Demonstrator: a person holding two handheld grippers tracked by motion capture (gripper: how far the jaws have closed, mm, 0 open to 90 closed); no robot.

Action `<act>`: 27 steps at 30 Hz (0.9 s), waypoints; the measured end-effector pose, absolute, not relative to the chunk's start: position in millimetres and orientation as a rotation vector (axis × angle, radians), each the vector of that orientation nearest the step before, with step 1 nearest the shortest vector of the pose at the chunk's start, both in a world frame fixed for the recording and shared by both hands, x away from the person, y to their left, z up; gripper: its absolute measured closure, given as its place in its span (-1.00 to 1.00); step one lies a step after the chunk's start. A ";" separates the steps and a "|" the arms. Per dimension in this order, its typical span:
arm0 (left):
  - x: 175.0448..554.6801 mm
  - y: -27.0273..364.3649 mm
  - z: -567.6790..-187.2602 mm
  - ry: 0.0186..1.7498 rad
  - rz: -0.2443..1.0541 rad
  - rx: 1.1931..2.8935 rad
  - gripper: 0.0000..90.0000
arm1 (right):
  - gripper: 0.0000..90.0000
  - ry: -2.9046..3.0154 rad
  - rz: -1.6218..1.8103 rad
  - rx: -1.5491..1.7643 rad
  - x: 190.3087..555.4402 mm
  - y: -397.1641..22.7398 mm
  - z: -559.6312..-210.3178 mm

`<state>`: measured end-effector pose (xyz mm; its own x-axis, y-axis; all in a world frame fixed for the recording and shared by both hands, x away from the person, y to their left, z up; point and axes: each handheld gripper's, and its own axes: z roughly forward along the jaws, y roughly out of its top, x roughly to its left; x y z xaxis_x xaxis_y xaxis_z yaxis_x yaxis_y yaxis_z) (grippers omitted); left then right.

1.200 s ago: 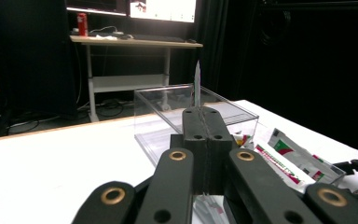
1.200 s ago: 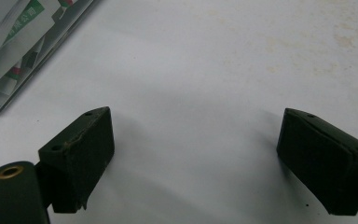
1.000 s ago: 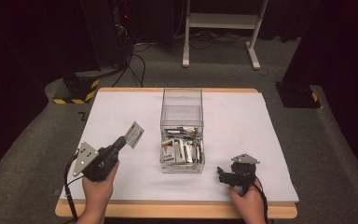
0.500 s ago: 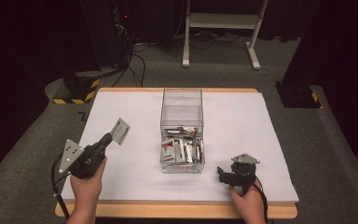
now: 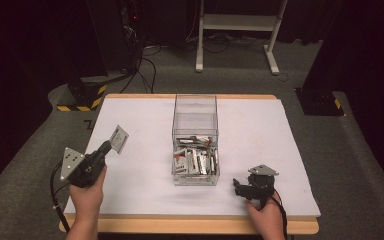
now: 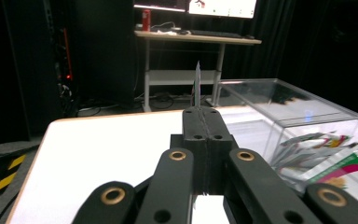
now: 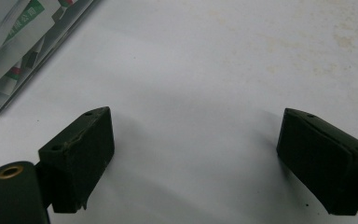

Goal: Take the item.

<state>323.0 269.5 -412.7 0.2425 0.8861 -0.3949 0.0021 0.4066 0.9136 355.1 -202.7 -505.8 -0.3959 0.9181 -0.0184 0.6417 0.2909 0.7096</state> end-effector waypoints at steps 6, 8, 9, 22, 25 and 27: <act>331.5 276.8 -425.1 1.213 0.757 0.988 1.00 | -0.76 2.140 0.876 1.393 355.0 -202.8 -505.8; 336.6 279.8 -431.8 1.236 0.756 0.983 1.00 | -0.75 2.140 0.876 1.393 355.0 -202.8 -505.8; 336.6 279.8 -431.8 1.236 0.756 0.983 1.00 | -0.75 2.140 0.876 1.393 355.0 -202.8 -505.8; 363.8 286.7 -458.7 1.304 0.767 1.003 1.00 | -0.75 2.137 0.877 1.391 355.0 -202.7 -506.0; 366.6 285.0 -461.6 1.310 0.763 1.003 1.00 | -0.75 2.137 0.877 1.391 355.0 -202.7 -506.0; 369.5 284.4 -465.7 1.313 0.759 1.016 1.00 | -0.75 2.137 0.877 1.390 354.9 -202.7 -506.0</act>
<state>369.5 284.4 -465.7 0.1357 0.9034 -0.4067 0.0990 0.3960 0.9129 354.9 -202.7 -506.0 -0.3962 0.9179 -0.0230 0.6372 0.2929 0.7129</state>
